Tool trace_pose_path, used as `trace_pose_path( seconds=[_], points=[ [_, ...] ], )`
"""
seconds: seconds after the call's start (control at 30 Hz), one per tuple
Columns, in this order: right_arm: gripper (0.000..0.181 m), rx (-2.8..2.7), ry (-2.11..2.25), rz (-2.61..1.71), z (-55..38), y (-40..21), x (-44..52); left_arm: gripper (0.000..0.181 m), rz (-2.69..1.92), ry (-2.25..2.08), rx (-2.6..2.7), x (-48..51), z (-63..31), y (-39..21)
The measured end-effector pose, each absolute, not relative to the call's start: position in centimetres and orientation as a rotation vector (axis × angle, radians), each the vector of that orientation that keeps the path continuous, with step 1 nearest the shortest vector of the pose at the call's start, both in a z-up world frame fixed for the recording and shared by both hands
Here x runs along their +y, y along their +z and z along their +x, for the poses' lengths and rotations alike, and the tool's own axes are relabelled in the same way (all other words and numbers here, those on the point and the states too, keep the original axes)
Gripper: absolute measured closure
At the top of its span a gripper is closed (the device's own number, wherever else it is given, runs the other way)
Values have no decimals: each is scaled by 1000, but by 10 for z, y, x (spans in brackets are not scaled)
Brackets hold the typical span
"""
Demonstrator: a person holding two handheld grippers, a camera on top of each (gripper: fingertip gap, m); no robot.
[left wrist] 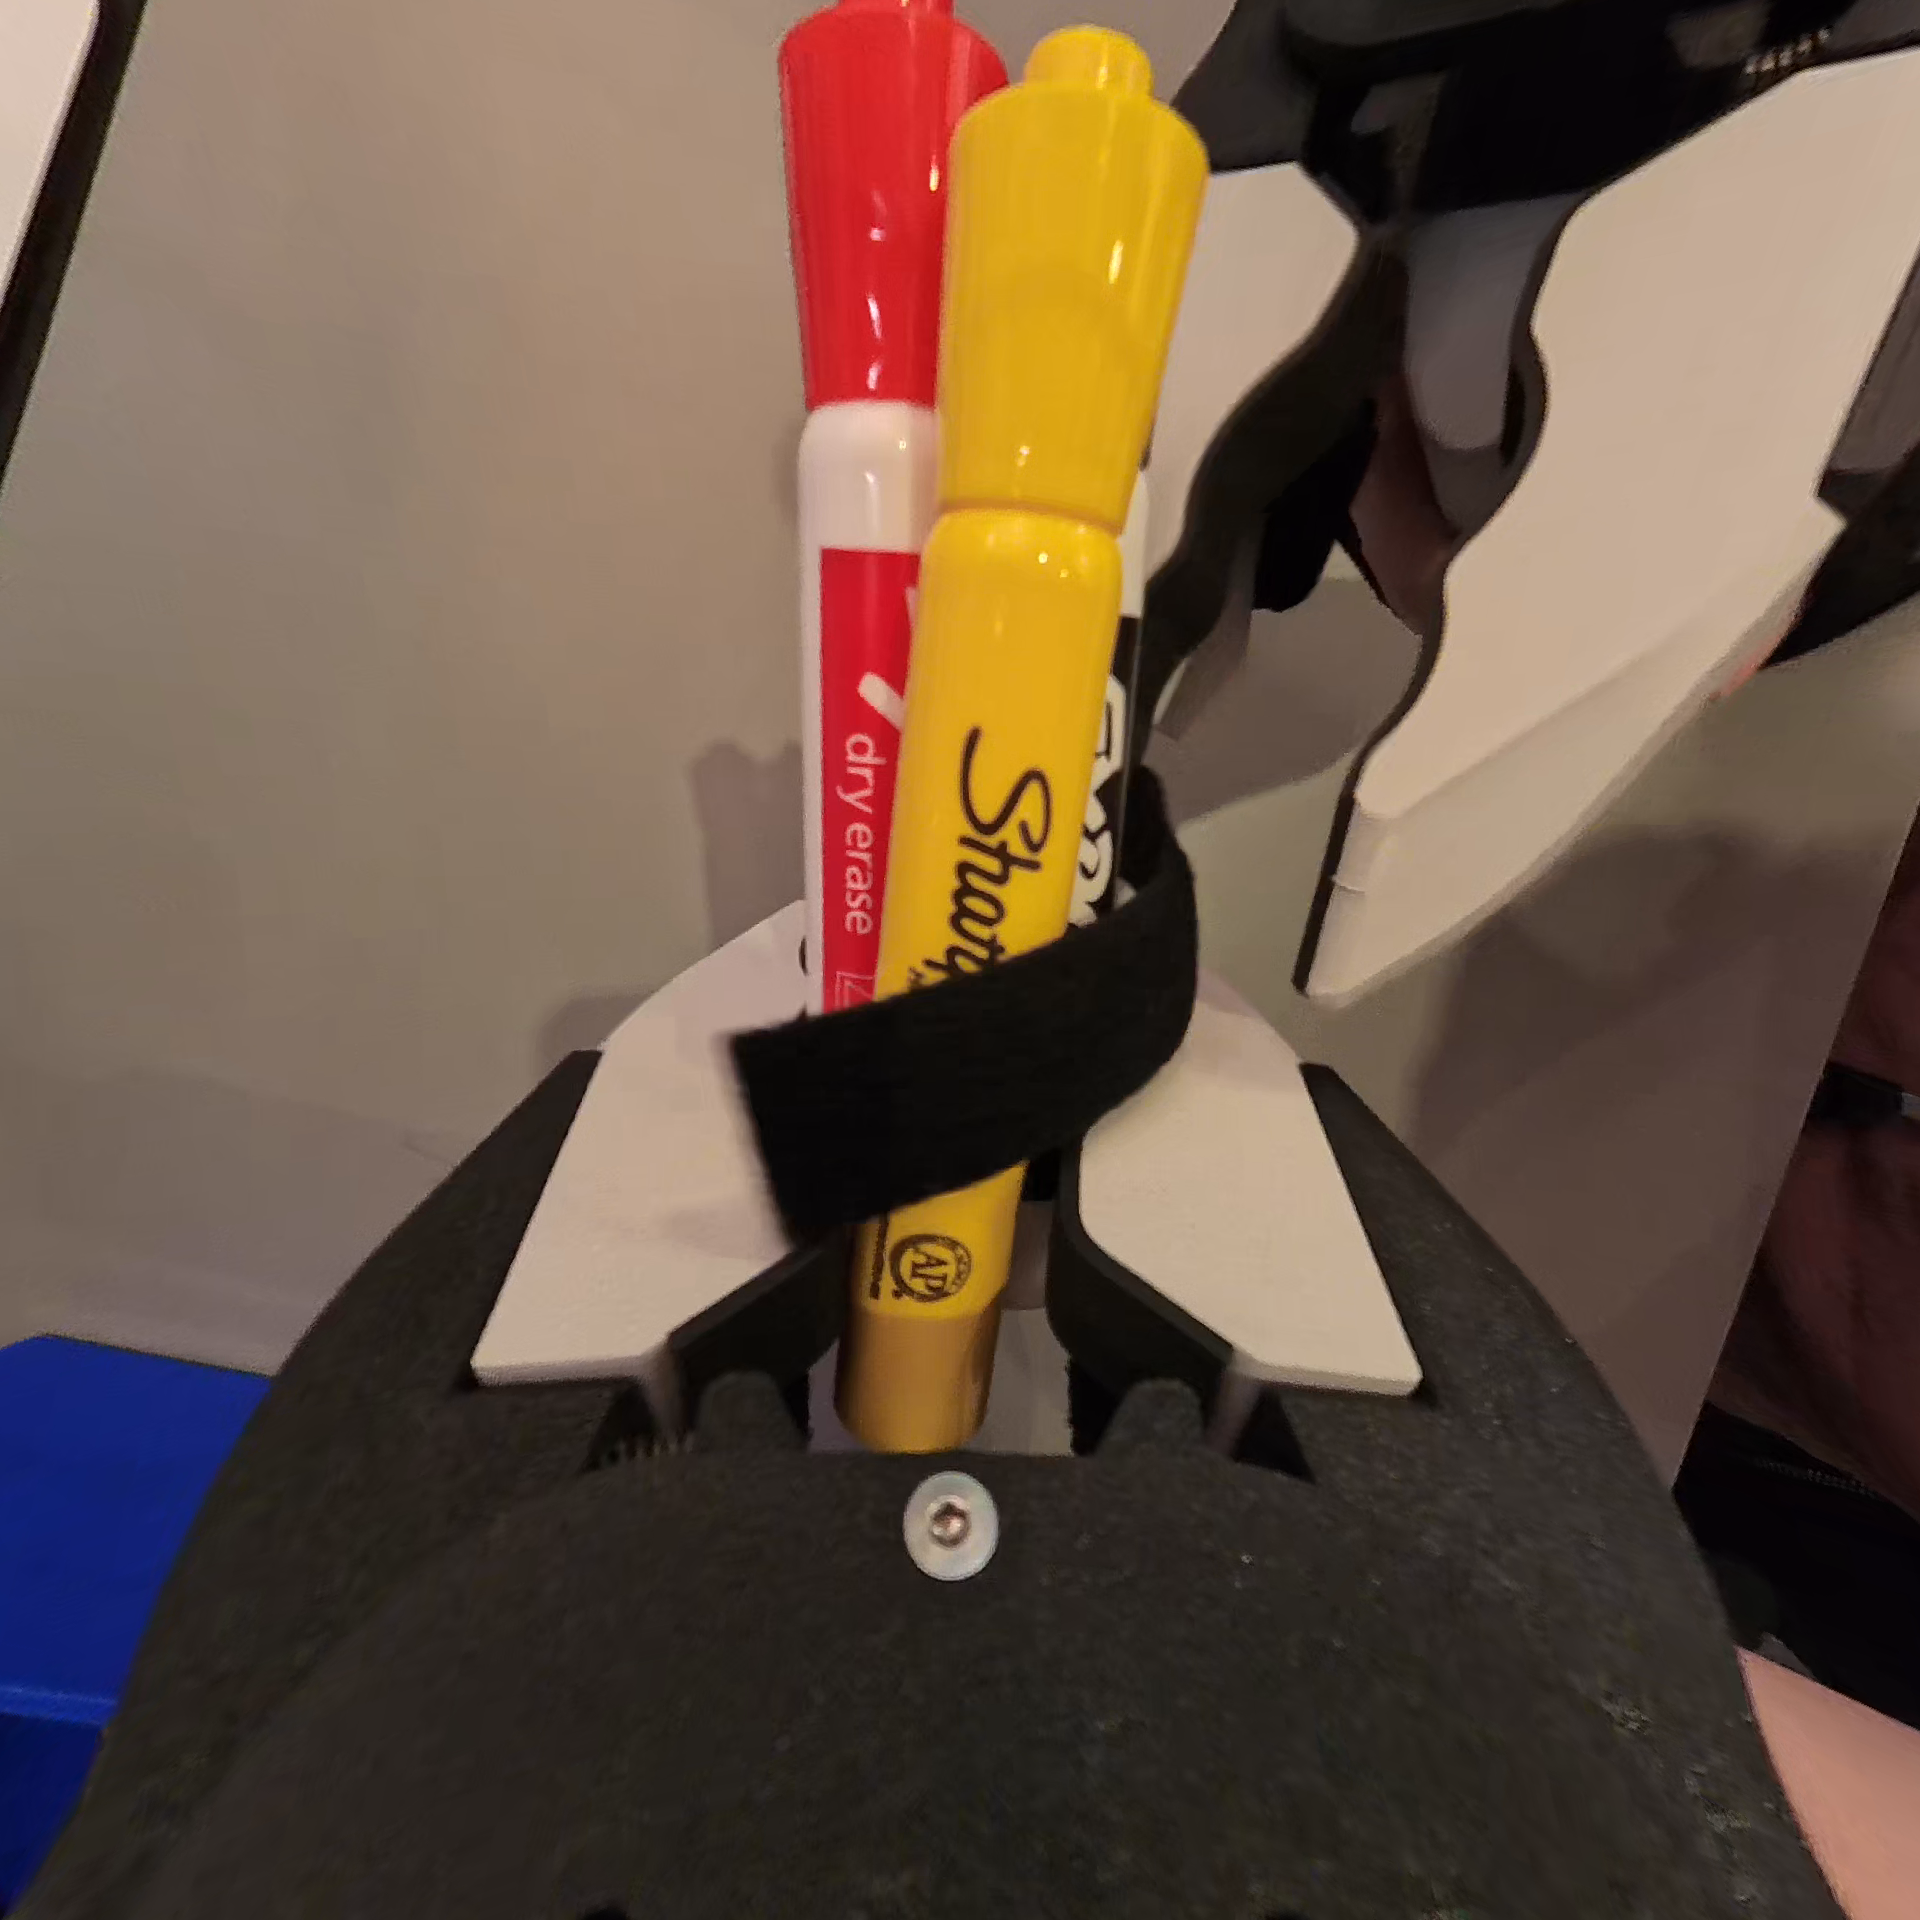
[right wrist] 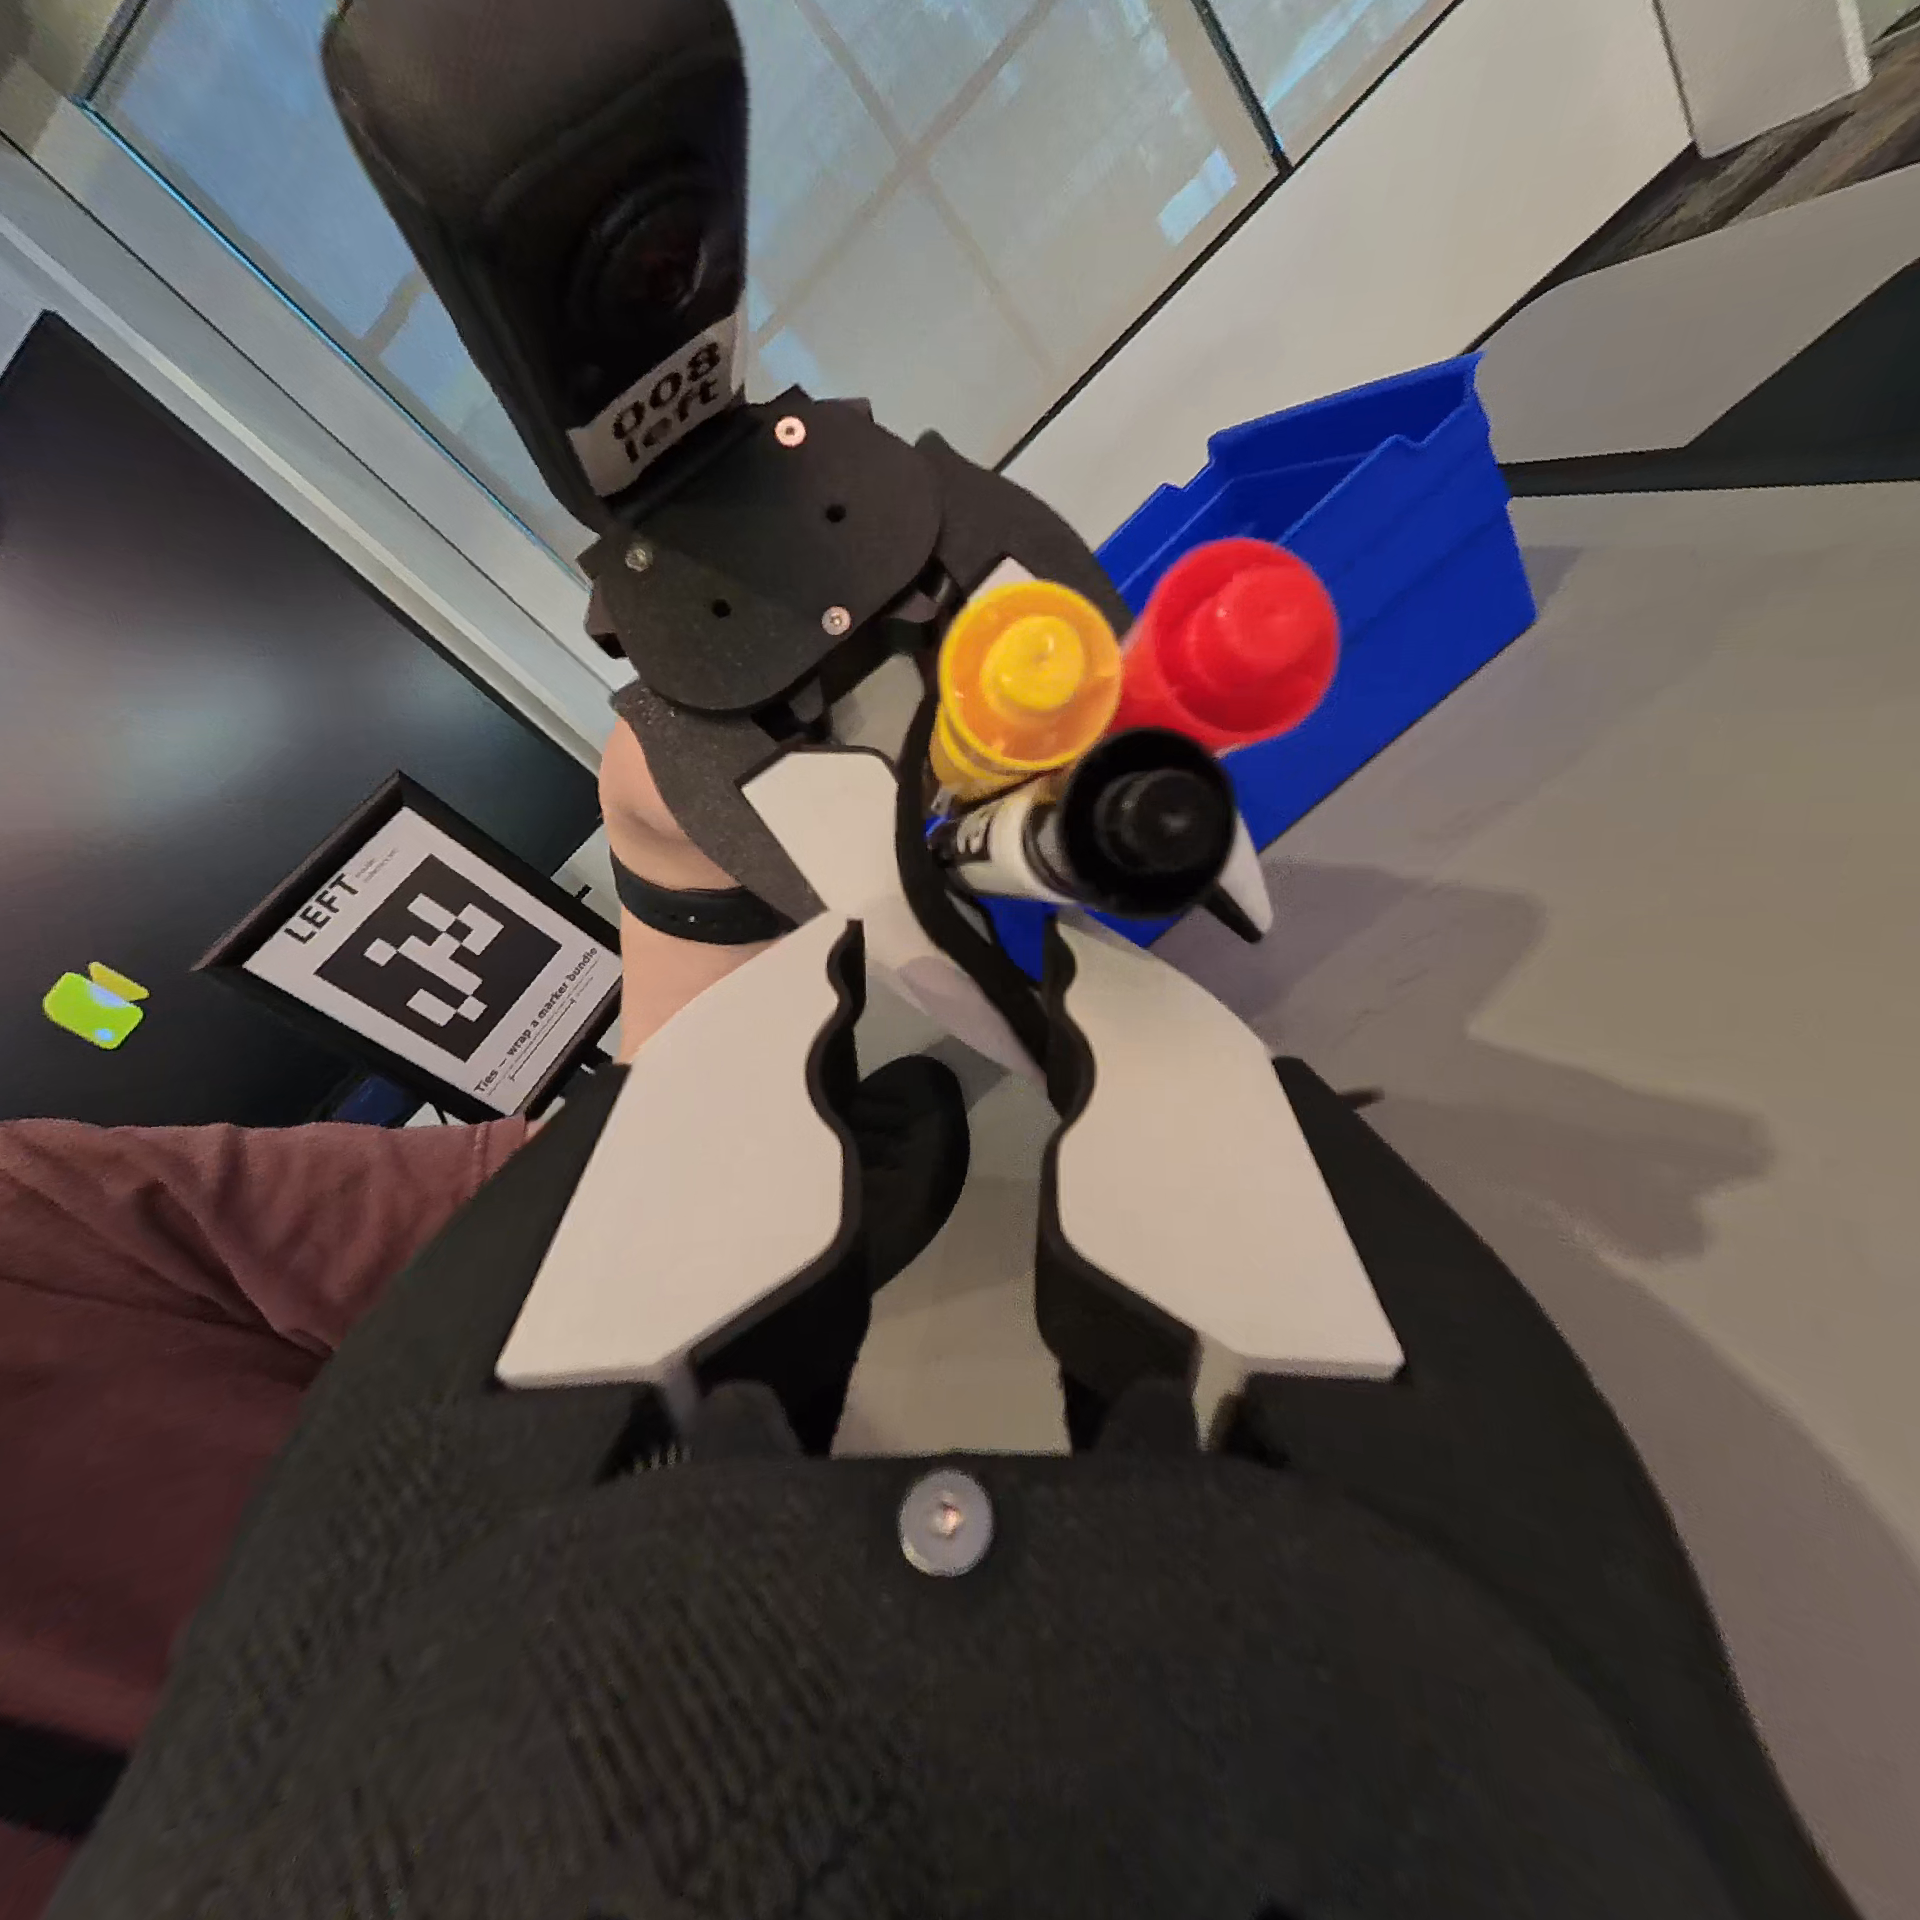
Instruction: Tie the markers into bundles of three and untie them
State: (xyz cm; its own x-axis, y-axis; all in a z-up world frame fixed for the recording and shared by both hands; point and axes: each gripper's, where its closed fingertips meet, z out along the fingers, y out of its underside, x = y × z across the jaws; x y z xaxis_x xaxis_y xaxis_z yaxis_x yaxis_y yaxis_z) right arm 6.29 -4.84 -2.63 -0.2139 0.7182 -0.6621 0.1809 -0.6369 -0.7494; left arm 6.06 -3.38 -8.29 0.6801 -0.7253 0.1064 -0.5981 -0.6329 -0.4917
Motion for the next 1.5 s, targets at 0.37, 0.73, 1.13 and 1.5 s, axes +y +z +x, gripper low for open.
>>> trace_pose_path(
  seconds=[0.37,0.73,1.13,1.5],
  points=[
    [179,-1225,1918,-1620,77,-36,-56,138,-2433,-425,1052,-38,62,-74],
    [179,-888,2312,-1547,116,9,-21,138,-2459,-313,1042,-35,42,-78],
    [180,-507,2625,-1695,91,58,15,138,-2405,-210,1261,-29,71,-100],
    [180,-634,2472,-2102,58,44,17,139,-2281,-302,1400,-41,94,-93]
  ],
)
